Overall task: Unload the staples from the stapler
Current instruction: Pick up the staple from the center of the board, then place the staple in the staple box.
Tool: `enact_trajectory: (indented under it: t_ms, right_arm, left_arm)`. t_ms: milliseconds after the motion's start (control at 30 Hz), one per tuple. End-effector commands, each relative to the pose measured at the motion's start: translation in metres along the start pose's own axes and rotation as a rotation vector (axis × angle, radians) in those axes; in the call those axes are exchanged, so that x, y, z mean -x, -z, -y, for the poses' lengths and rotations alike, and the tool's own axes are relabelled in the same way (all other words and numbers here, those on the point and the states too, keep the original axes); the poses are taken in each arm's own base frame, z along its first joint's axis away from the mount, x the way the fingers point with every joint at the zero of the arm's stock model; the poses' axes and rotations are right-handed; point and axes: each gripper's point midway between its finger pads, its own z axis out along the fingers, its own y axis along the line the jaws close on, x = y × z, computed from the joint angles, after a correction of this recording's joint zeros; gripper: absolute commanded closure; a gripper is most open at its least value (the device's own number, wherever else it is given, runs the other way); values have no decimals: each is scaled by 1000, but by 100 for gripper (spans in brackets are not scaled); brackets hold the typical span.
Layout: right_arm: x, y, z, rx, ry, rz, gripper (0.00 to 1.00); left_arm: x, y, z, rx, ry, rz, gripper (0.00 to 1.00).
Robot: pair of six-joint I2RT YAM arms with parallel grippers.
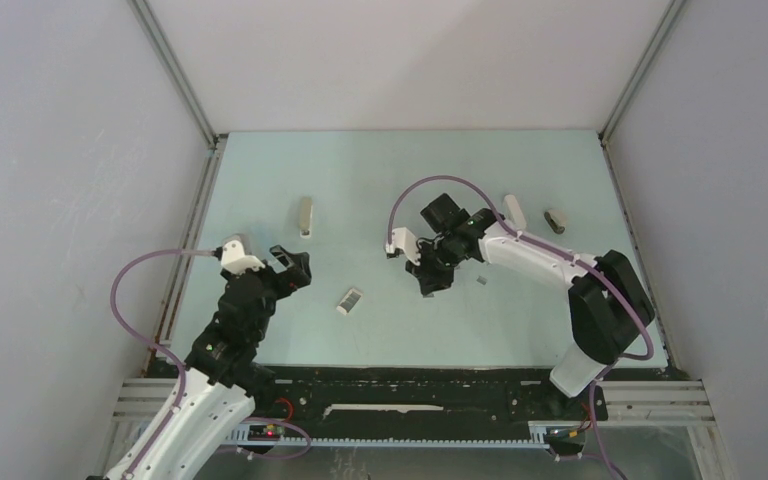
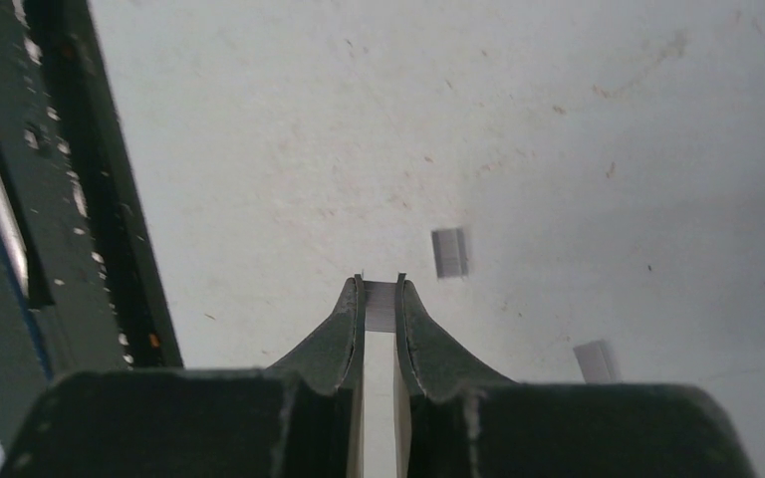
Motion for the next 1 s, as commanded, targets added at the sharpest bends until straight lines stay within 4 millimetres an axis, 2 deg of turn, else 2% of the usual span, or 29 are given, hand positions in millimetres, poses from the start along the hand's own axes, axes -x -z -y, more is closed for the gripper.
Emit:
enact_trajectory:
  t_ms: [0,233,433,633,967]
  right_arm:
    - [39,3,-27,54,-4,128,98]
    - [79,-19,-62,97,63,188,98]
    - [109,-36,-81,133,61,234,98]
    - [135,-52,-84,132,48,271,98]
    - [159,-75,-79,82,-28,298,98]
  left_arm:
    - [10,1,6,-13,34,24,0]
    - [7,2,7,-18,40,10,0]
    - [11,6,5,-14,34,20,0]
    - [16,10,2,4,13,25,0]
    - [24,17,-9,34,15,74,0]
